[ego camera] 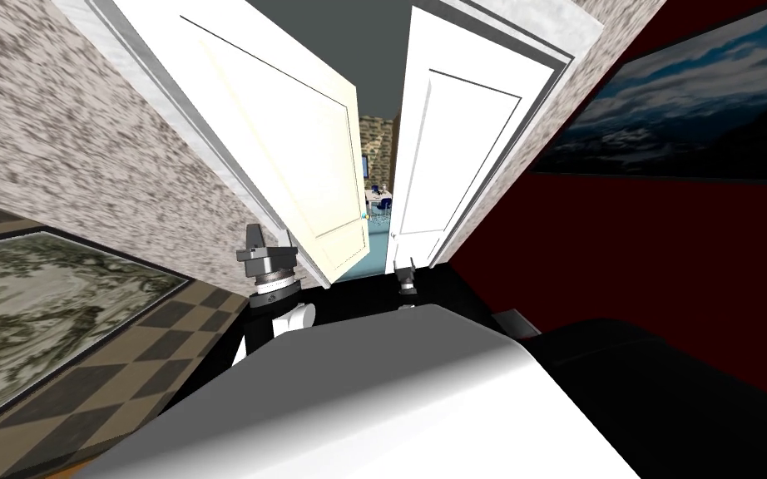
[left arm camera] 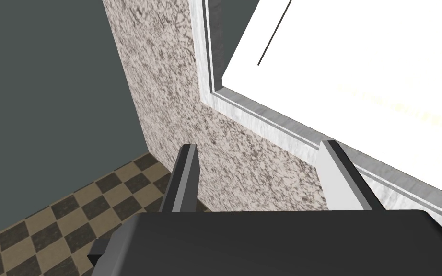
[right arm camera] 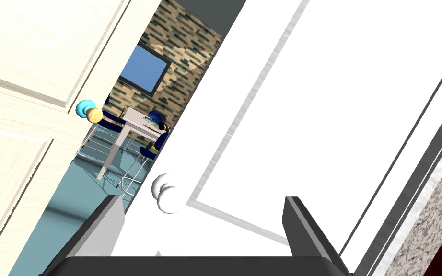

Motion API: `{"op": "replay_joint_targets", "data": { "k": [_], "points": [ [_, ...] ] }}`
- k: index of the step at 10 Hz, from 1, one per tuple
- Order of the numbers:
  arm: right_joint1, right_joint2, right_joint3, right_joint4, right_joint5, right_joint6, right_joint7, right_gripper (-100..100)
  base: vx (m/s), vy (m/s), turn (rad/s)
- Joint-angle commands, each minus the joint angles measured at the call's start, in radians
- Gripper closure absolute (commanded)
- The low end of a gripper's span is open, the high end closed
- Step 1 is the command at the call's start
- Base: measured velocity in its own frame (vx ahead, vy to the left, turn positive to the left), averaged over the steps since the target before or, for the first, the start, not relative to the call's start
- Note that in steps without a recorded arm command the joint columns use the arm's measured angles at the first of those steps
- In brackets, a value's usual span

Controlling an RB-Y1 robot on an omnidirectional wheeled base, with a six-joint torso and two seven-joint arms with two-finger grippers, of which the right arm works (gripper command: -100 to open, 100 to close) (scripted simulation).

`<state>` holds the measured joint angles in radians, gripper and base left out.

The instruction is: Push the door open

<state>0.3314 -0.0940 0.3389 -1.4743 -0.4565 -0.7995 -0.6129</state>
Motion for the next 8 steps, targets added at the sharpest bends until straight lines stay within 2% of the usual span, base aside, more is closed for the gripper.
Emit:
{"op": "replay_joint_targets", "data": {
  "k": [1,6,8],
  "points": [
    [-0.008,0.003,0.015,0.038,-0.014,-0.018,-0.024,-100,0.088,-0.074,0.055],
    [-0.026,0.011,0.055,0.121,-0.060,-0.046,-0.086,-100,0.082,-0.091,0.059],
    [-0.037,0.017,0.078,0.169,-0.087,-0.063,-0.122,-100,0.101,-0.103,0.087]
  ]
}}
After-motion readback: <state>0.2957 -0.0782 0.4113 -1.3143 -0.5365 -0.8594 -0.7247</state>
